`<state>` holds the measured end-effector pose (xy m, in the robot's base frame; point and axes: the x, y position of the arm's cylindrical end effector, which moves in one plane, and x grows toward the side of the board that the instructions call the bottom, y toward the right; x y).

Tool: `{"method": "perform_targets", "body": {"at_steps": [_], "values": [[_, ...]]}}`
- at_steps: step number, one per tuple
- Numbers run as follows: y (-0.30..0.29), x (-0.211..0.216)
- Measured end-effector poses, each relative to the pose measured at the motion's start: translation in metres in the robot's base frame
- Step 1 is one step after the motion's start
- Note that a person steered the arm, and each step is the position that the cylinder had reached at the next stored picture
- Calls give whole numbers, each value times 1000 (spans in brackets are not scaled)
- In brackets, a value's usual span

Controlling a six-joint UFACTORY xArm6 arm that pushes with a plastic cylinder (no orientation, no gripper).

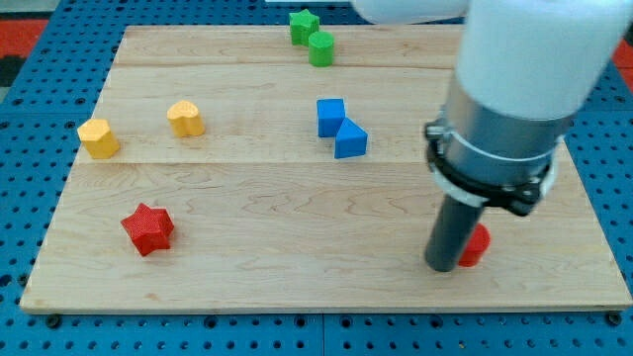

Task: Push the red star above the red circle

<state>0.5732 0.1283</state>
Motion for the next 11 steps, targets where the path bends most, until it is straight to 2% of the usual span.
{"method": "perform_targets", "body": {"at_steps": [1, 2, 3, 4, 5, 7, 8, 9, 11], "values": [[-46, 2], [-151, 13], [-290, 13], [-387, -3], [-373, -30], [-213, -30], [-181, -36], [-254, -52], [-280, -86]]}}
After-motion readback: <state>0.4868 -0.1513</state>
